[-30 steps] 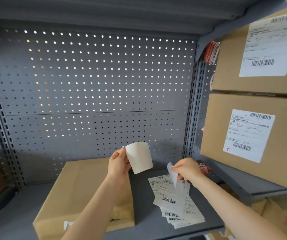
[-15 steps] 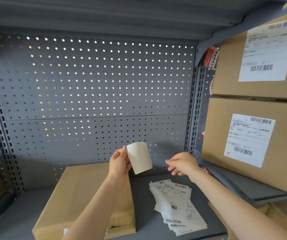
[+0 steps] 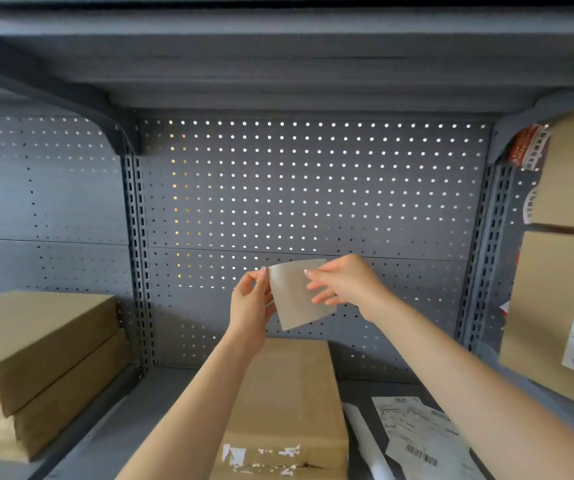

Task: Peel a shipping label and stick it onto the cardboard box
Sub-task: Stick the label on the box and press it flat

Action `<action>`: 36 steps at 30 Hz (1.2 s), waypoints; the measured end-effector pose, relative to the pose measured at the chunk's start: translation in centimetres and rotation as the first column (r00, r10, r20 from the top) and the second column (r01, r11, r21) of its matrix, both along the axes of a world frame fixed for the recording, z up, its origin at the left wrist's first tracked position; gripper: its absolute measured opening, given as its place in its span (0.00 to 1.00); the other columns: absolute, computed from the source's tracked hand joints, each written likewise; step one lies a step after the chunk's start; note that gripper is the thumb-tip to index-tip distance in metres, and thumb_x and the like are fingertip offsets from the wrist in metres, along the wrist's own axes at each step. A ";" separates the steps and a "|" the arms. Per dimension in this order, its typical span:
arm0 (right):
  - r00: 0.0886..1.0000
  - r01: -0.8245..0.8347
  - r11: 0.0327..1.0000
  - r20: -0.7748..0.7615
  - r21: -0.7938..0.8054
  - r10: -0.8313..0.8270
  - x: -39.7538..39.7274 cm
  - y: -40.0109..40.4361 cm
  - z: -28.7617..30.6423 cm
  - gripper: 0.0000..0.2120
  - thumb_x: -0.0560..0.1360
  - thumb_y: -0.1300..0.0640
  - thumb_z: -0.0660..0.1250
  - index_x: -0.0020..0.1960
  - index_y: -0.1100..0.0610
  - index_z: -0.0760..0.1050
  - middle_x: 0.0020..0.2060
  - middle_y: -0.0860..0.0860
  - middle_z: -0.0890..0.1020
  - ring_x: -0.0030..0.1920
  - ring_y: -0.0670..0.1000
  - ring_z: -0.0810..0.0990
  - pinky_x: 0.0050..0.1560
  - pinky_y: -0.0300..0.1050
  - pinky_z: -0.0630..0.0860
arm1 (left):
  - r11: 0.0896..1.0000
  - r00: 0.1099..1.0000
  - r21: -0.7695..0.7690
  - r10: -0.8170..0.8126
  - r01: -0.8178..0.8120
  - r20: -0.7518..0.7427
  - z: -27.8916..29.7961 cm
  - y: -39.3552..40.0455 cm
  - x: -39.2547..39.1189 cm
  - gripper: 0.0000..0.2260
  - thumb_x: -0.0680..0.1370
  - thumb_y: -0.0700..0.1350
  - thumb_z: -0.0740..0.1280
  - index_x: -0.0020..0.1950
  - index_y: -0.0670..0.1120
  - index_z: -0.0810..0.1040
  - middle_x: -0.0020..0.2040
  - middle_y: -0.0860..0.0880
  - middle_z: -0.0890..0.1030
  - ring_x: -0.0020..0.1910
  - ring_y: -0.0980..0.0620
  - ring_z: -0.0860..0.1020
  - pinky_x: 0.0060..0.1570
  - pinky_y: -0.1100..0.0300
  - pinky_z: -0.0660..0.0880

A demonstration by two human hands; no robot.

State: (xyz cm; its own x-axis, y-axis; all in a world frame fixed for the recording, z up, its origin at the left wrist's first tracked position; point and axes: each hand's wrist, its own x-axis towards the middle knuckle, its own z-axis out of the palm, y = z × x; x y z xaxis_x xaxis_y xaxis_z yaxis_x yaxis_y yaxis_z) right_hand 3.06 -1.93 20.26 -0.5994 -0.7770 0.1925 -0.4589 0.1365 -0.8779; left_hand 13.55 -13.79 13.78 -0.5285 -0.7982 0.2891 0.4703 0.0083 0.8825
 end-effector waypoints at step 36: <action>0.967 0.027 0.971 0.254 -0.239 0.036 -0.7 -4.6 -3.1 0.12 0.76 0.68 0.61 0.48 0.52 0.76 0.46 0.51 0.83 0.47 0.53 0.83 0.47 0.49 0.82 | 0.882 0.946 -0.462 0.219 -0.087 0.240 -0.4 -2.2 1.3 0.27 0.68 0.41 0.76 0.62 0.53 0.68 0.59 0.57 0.78 0.58 0.58 0.75 0.54 0.67 0.72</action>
